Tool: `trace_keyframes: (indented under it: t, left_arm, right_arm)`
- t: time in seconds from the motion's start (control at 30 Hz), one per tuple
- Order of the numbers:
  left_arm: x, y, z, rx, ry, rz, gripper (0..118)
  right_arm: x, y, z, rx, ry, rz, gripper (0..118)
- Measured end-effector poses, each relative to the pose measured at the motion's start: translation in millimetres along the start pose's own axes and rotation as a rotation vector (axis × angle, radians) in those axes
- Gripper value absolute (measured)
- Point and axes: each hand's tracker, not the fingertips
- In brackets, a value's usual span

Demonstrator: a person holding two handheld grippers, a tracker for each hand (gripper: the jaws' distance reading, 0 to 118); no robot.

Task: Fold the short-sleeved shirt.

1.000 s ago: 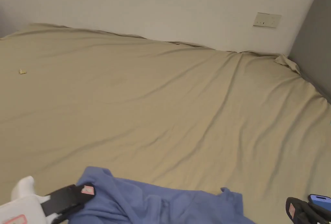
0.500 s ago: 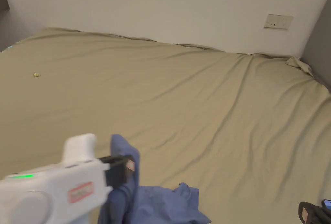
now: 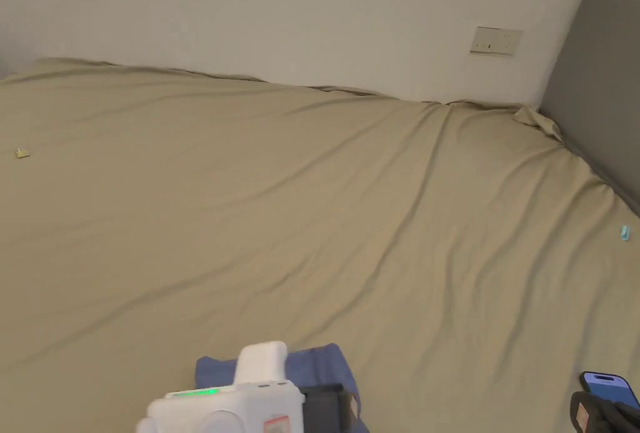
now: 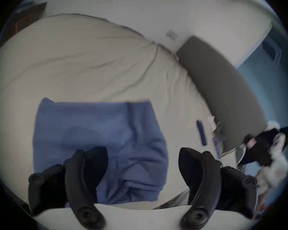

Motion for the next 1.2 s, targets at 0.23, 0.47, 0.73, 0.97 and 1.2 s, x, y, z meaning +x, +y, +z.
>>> trace_keyframes:
  t: [0.23,0.47,0.73,0.97,1.2]
  left_arm:
    - [-56,5,17,0.159,-0.165,0.226,73]
    - [-49,-51,-50,-0.043,-0.197,0.205,8]
    - [-42,-68,-60,-0.039,-0.186,0.254,2]
    - [-46,-48,44,0.127,-0.217,0.103,7]
    - [-136,-28,88,0.213,0.015,0.206,14]
  right_arm:
    - [-17,-5,-12,-0.034,0.053,0.024,3]
    - [-24,-6,-9,-0.041,0.083,0.033,3]
    - [-43,-3,-30,-0.071,0.176,0.041,3]
    - [-86,-6,-123,-0.206,0.739,-0.156,3]
    - [-137,-60,-250,-0.545,0.987,-0.254,3]
